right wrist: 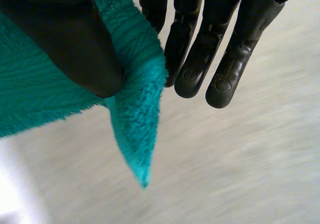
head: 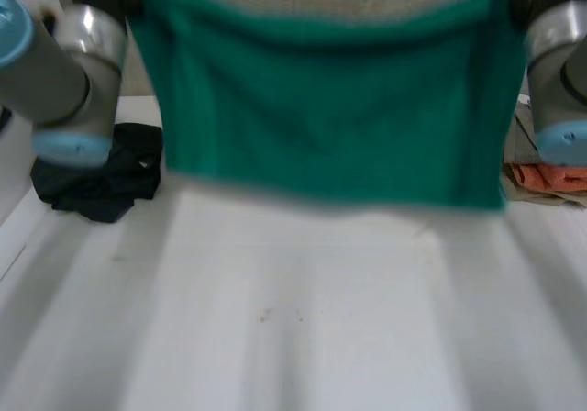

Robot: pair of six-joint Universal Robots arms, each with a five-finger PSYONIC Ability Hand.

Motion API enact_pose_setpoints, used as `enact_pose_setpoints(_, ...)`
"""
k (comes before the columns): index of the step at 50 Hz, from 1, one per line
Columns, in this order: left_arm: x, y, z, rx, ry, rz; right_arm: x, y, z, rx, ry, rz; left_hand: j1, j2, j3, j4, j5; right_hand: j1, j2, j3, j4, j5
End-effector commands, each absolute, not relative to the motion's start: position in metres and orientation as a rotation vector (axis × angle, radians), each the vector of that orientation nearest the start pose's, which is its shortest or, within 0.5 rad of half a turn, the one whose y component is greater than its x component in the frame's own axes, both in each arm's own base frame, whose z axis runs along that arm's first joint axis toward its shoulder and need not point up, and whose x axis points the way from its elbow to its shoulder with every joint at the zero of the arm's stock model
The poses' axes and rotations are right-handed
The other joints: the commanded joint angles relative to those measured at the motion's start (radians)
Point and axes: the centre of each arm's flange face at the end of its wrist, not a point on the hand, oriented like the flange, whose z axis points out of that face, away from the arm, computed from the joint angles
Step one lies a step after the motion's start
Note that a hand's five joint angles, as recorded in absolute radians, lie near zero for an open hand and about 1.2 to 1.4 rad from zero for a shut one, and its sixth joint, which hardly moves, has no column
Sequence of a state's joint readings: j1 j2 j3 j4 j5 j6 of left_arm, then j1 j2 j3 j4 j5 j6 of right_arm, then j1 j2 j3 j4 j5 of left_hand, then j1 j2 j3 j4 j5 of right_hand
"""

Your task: Fold the laundry.

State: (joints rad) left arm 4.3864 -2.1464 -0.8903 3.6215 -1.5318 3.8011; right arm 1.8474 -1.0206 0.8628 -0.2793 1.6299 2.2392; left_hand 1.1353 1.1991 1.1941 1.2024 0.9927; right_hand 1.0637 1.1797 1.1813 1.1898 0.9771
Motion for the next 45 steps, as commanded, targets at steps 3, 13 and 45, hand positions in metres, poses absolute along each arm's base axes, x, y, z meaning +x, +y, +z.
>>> enact_pose_setpoints(3,-0.266,-0.395,0.373,0.503,1.071,-2.693,0.256,-0.383,0.365,0.713,-1.178,2.282,0.261,0.197,0.202,0.194,0.229,0.333,0.217,0.215,0.207,0.245)
enact_pose_setpoints(13,-0.261,-0.387,0.278,0.642,1.462,-2.520,0.262,-0.378,0.289,0.966,-1.486,2.146,0.261,0.197,0.202,0.194,0.229,0.333,0.217,0.215,0.207,0.245)
enact_pose_setpoints(45,-0.237,-0.339,0.195,0.770,1.814,-2.248,0.193,-0.373,0.142,0.750,-2.538,1.746,0.261,0.197,0.202,0.194,0.229,-0.597,-0.713,-0.715,-0.723,-0.685)
